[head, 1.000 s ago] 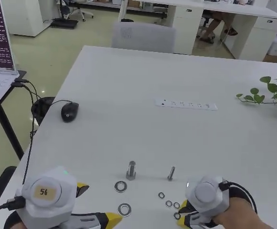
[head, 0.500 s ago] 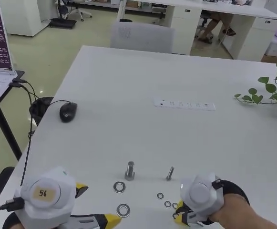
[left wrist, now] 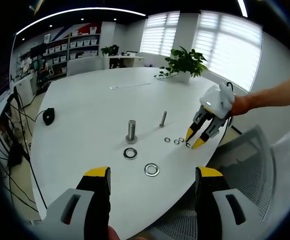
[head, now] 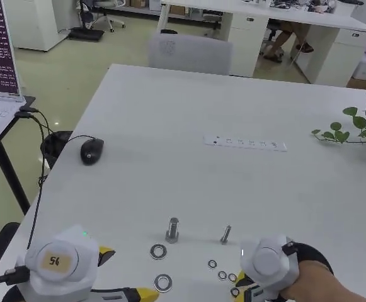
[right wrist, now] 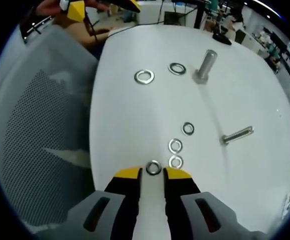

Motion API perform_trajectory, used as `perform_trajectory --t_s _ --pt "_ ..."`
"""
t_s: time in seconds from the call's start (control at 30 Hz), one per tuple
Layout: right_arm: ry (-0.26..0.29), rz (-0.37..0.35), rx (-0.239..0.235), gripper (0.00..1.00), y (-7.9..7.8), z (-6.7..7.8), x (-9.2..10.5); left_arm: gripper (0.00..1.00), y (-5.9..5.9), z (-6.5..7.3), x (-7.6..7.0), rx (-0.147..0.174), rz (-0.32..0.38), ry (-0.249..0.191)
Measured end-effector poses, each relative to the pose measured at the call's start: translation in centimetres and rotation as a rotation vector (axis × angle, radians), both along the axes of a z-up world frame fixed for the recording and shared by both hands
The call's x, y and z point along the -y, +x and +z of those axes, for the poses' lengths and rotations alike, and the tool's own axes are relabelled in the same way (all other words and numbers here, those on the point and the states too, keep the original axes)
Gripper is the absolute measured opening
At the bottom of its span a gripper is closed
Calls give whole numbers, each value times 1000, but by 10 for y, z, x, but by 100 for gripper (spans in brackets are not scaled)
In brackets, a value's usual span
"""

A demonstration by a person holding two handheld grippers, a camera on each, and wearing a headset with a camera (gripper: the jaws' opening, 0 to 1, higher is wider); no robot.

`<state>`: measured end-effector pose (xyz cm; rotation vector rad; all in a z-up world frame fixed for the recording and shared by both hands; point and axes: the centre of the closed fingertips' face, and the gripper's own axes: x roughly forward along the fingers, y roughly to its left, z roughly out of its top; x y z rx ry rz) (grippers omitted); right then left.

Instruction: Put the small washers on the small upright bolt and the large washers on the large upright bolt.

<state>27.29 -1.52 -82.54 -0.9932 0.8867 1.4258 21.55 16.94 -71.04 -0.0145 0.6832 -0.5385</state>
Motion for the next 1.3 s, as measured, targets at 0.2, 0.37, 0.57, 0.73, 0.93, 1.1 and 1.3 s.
perform_trajectory --t_s 0.2,0.37,0.57,0.73,0.93,1.1,1.3 --pt "11 -28 3 15 1 0 -1 69 3 -1 6 2 -6 -9" --pt "32 -85 5 14 1 0 -2 68 5 1 8 7 -10 -13" --pt "75 -163 -19 14 2 1 -1 68 5 1 2 7 0 -9" --pt "74 -182 -30 14 1 3 2 68 4 1 -4 5 13 -8" --pt "95 -208 -23 14 12 15 4 68 2 -1 -5 1 22 -10" --pt "122 -221 12 14 34 40 0 68 2 -1 -5 2 22 -11" --pt "180 -258 30 14 67 67 -12 68 3 1 -4 3 17 -9"
